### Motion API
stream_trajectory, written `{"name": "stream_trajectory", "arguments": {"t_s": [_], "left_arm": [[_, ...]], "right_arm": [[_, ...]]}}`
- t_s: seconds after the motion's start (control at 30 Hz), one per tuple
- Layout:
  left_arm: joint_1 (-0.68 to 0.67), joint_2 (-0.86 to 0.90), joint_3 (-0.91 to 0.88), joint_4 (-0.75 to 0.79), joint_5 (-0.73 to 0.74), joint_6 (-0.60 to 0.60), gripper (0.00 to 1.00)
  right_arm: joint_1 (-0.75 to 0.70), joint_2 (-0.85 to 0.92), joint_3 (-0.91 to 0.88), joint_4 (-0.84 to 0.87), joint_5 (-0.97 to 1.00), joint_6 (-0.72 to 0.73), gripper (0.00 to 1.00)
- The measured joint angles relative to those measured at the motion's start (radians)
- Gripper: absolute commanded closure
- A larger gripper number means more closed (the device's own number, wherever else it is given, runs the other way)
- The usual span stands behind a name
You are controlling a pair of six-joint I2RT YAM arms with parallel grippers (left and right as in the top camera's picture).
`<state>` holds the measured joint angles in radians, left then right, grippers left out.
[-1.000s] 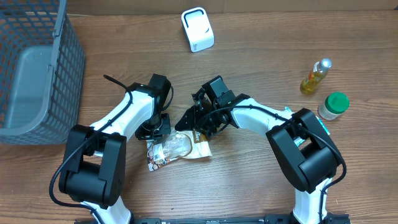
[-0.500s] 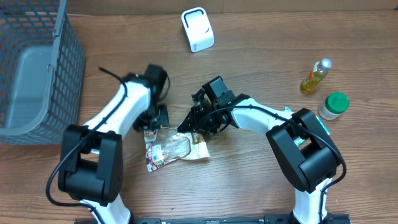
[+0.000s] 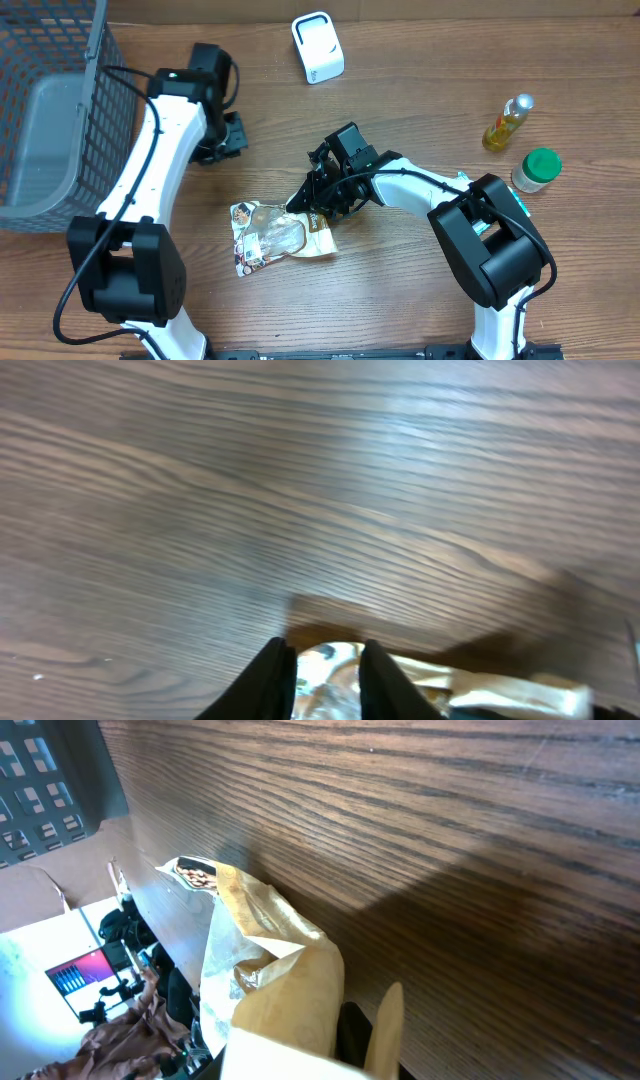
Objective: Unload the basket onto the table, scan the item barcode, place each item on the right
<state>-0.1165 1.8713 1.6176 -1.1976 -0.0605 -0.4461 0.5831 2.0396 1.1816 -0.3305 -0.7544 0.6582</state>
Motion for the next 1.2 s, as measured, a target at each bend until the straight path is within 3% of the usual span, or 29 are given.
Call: {"name": "stream_trajectory", "arguments": {"t_s": [0.1, 0.13, 0.17, 0.4, 1.0, 1.2], "left_arm": [[0.055, 0.0, 0.0, 0.0, -0.02, 0.001, 0.51], [0.073, 0.0, 0.0, 0.0, -0.025, -0.001, 0.32], [0.092, 0.0, 0.0, -0.001, -0.028, 0.001, 0.0], [0.184, 0.0, 0.0, -0.001, -0.046, -0.003, 0.0], [0.188, 0.0, 0.0, 0.0, -0.049, -0.003, 0.0], [0.188, 0.0, 0.0, 0.0, -0.049, -0.003, 0.0]], "right_arm": [[0.0, 0.0, 0.0, 0.0, 0.0, 0.0, 0.83], [0.0, 0.0, 0.0, 0.0, 0.0, 0.0, 0.84], [0.0, 0.0, 0.0, 0.0, 0.0, 0.0, 0.84], [0.0, 0.0, 0.0, 0.0, 0.0, 0.0, 0.87], [0.0, 0.0, 0.0, 0.006, 0.0, 0.0, 0.88], [0.0, 0.0, 0.0, 0.009, 0.001, 0.0, 0.96]]}}
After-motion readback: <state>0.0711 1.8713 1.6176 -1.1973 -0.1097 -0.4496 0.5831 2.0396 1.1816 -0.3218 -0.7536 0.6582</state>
